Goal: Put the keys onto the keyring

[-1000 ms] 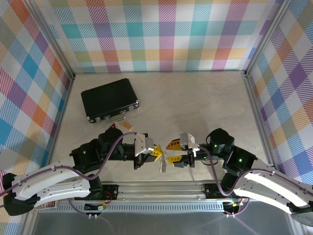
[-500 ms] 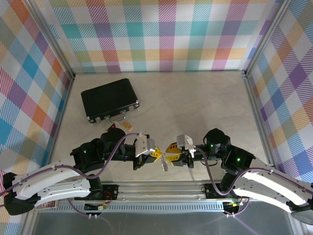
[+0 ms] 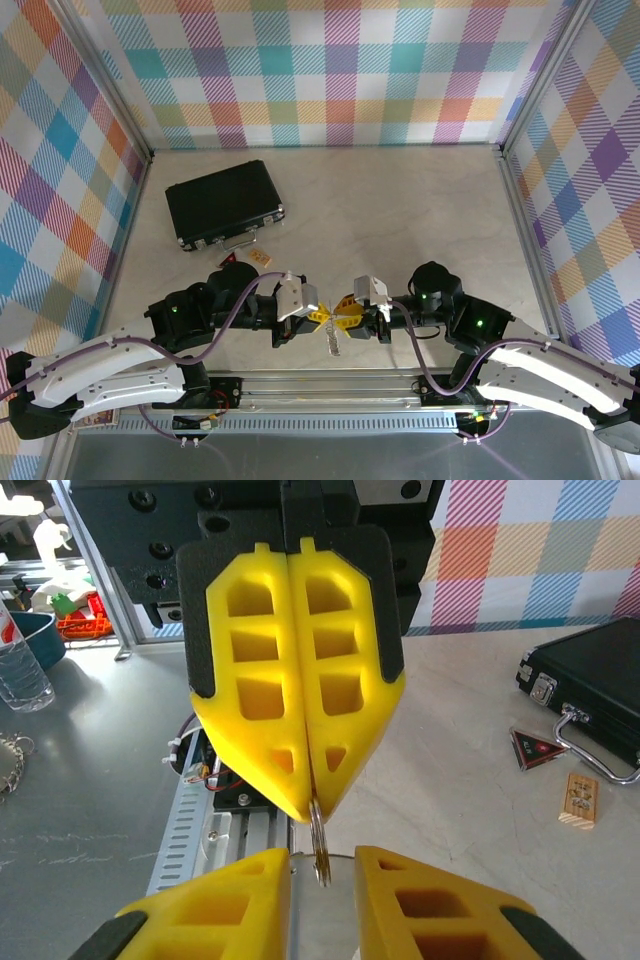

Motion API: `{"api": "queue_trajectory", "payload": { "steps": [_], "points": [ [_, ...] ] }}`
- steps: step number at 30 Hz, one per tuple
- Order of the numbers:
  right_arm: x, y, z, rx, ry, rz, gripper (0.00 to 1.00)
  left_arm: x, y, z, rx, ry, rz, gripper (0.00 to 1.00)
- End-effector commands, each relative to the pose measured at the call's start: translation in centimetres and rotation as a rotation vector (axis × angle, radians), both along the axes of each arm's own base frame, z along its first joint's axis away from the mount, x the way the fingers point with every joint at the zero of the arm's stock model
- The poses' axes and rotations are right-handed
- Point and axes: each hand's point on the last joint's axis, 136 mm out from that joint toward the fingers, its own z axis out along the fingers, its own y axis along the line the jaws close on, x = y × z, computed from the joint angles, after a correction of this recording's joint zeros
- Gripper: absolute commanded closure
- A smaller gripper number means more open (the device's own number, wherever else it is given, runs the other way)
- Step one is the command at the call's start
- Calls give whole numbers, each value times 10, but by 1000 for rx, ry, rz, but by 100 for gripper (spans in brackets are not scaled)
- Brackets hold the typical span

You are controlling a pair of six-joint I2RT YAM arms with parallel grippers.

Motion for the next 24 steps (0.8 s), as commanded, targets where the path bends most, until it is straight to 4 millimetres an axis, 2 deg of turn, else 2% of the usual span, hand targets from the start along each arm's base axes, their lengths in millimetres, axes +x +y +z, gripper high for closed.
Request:
{"api": "queue_trajectory", "payload": {
  "steps": [1, 5, 9, 13, 15, 18, 20, 24],
  "points": [
    [-1, 3, 23, 54, -54, 11, 79, -1, -2, 22, -42, -43, -9, 100],
    [1, 5, 21, 46, -52, 8, 86, -1, -2, 23, -40, -45, -12, 100],
    [4, 6, 20, 37, -52, -5, 100, -2, -1, 25, -41, -45, -12, 100],
    [4, 4, 26, 65, -63, -13, 100, -3, 0, 29, -64, -44, -10, 100],
    [1, 2, 33, 111, -70, -8, 100, -5, 4, 39, -116, -45, -6, 88],
    [-4, -1, 47, 201, -73, 3, 100, -7, 11, 65, -275, -70, 10, 71],
    [-8, -3, 55, 271, -50, 16, 100, -11, 15, 73, -350, -66, 4, 66],
    [-16, -8, 68, 376, -47, 46, 100, -16, 17, 80, -402, -46, -14, 64]
  ]
}}
